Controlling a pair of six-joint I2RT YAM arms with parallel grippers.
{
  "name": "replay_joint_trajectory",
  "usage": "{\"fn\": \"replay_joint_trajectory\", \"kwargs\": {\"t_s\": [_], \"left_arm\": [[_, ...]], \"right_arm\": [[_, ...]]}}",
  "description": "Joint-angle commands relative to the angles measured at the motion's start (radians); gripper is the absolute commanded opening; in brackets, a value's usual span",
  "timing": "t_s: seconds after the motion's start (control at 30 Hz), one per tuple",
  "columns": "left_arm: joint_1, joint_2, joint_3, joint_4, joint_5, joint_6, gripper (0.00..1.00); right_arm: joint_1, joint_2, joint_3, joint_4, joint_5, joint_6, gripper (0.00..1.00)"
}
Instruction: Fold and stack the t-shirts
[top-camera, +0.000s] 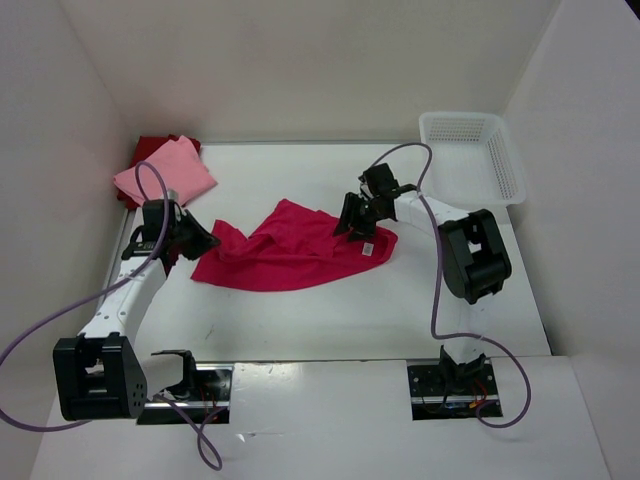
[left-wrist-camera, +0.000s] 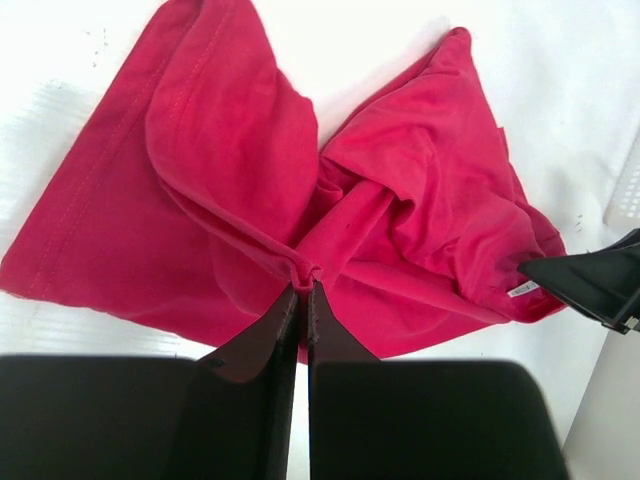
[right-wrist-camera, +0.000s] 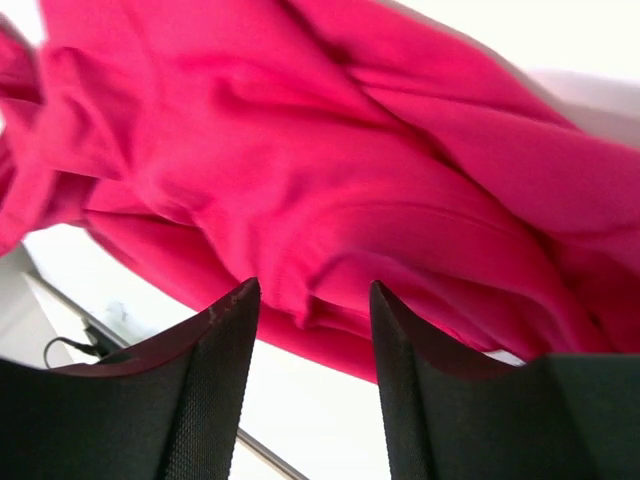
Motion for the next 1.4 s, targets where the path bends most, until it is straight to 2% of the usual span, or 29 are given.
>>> {"fn": "replay_joint_trajectory", "kwargs": {"t_s": [0.0,0.03,0.33,0.43,0.47,0.57,0.6,0.67,0.77,0.8,0.97,1.0,1.07,1.1,1.17,1.23,1.27,1.33,1.37], "left_arm": [[0.003,-0.002,0.0,0.063,0.035,-0.014,0.09],[0.003,-0.002,0.0,0.063,0.035,-0.014,0.09],[0.003,0.044,0.02,0.081,0.055,0.014,0.09],[0.003,0.064,0.029,0.103,0.076,0.004,0.09],[0.003,0.076,0.029,0.103,0.076,0.004,0.09],[0.003,0.098,0.055,0.112,0.087,0.004,0.09],[0.003,0.108,0.078,0.121,0.087,0.004,0.09],[0.003,0.133,0.11,0.121,0.087,0.004,0.09],[0.003,0.183,0.224,0.141,0.098,-0.005,0.07],[0.003,0.199,0.261,0.15,0.098,-0.017,0.06],[0.003,0.309,0.561,0.16,0.088,-0.035,0.06],[0.003,0.32,0.671,0.16,0.088,-0.036,0.06],[0.015,0.352,0.786,0.141,0.079,-0.036,0.06],[0.043,0.352,0.842,0.141,0.079,-0.046,0.06],[0.08,0.352,0.955,0.13,0.088,-0.062,0.05],[0.153,0.293,0.968,0.13,0.088,-0.071,0.05],[0.173,0.273,0.944,0.114,0.078,-0.071,0.05],[0.203,0.219,0.889,0.104,0.052,-0.06,0.05],[0.203,0.204,0.794,0.115,0.052,-0.06,0.05]], "right_arm": [[0.022,-0.02,0.048,-0.015,-0.01,0.019,0.52],[0.031,-0.02,0.039,-0.015,-0.022,0.029,0.5],[0.071,0.072,0.05,-0.009,-0.012,0.052,0.5],[0.071,0.095,0.062,0.001,-0.058,0.052,0.47],[0.071,0.104,0.079,0.001,-0.069,0.052,0.44],[0.071,0.12,0.131,0.001,-0.092,0.052,0.15],[0.071,0.12,0.163,0.001,-0.076,0.052,0.02],[0.071,0.095,0.212,-0.013,-0.067,0.032,0.0],[0.027,0.054,0.376,-0.102,-0.056,-0.011,0.0],[0.007,0.045,0.475,-0.12,-0.065,-0.011,0.0],[-0.139,0.02,0.761,-0.133,-0.265,0.065,0.0],[-0.153,0.02,0.886,-0.133,-0.291,0.082,0.0],[-0.18,0.054,1.031,-0.133,-0.366,0.153,0.0],[-0.205,0.067,1.144,-0.08,-0.392,0.189,0.0],[-0.231,0.029,1.156,0.032,-0.473,0.325,0.0],[-0.251,-0.03,1.168,0.059,-0.498,0.337,0.0],[-0.251,-0.064,1.125,0.059,-0.498,0.285,0.0],[-0.251,-0.194,1.009,0.021,-0.484,0.216,0.0],[-0.251,-0.251,0.784,0.037,-0.472,0.176,0.0]]}}
